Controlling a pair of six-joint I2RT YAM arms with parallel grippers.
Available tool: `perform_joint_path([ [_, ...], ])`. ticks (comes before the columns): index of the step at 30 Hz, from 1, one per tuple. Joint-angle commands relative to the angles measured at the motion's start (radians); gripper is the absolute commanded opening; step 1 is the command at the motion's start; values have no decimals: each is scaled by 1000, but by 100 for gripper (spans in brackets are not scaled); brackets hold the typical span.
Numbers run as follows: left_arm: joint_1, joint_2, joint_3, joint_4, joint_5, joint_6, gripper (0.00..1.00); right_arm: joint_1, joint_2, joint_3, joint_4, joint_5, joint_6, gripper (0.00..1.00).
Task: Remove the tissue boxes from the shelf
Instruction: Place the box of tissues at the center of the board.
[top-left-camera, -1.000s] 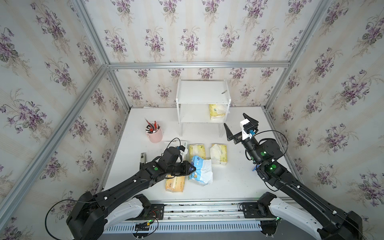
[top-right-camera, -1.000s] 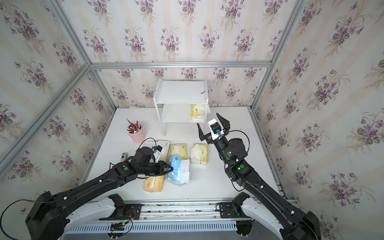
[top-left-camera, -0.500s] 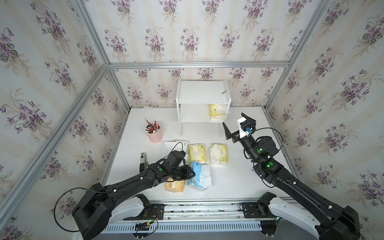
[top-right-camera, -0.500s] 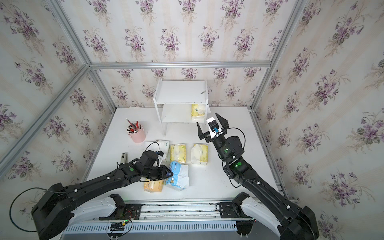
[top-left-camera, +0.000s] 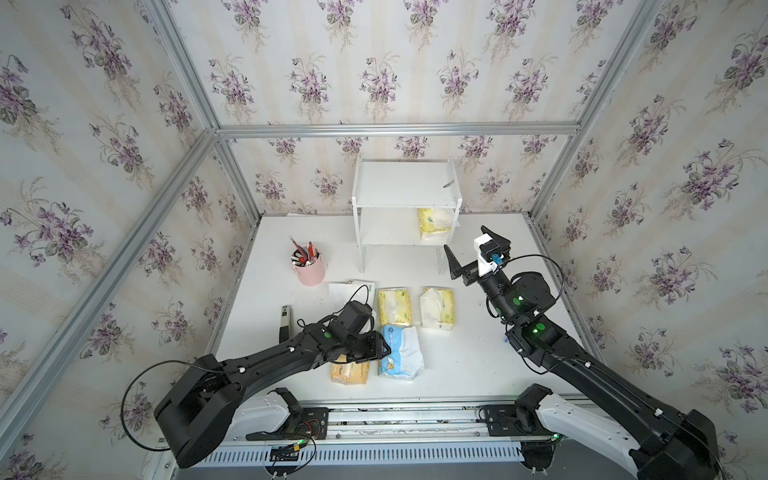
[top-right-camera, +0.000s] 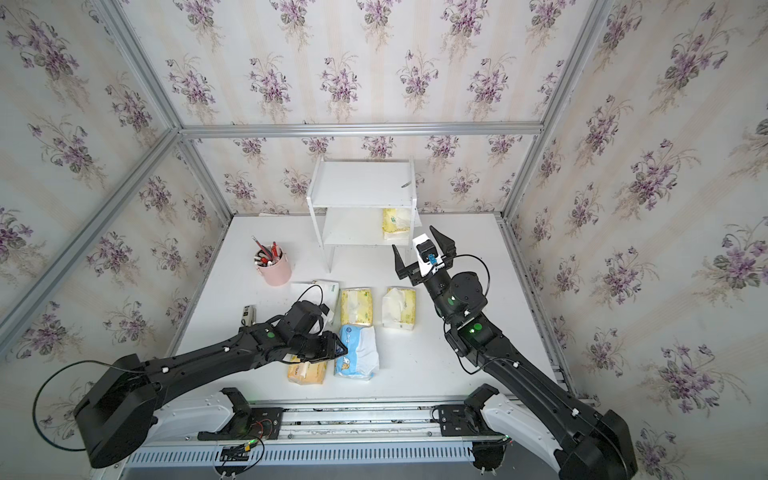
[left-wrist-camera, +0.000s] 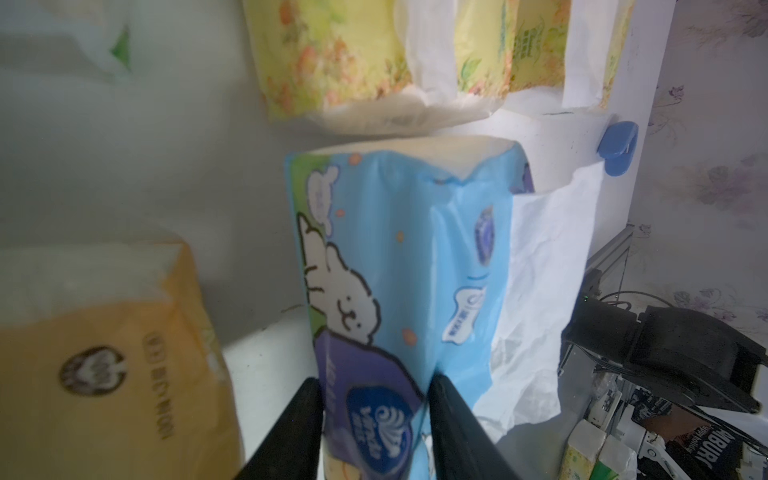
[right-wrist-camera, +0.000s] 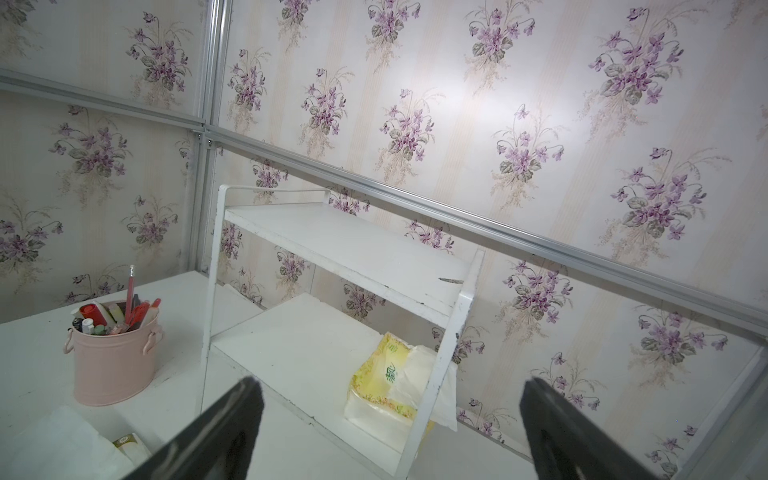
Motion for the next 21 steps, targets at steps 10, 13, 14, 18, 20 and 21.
perform_joint_path([
  [10, -1, -3, 33, -77, -25, 49, 53, -2, -10, -2, -34, 24, -4, 100],
  [13, -1, -37, 41, -102, -55, 59, 54, -1, -17, -3, -45, 38, -13, 100],
  [14, -1, -54, 44, -110, -66, 60, 58, -3, -22, -7, -40, 43, -12, 100],
  [18, -1, -103, 73, -156, -112, 74, 65, -5, -44, -25, -23, 31, -22, 100],
  [20, 0, -127, 98, -192, -150, 87, 67, -5, -52, -27, -28, 26, -27, 100],
  [21, -1, -139, 105, -207, -172, 92, 68, -5, -54, -26, -32, 26, -29, 100],
])
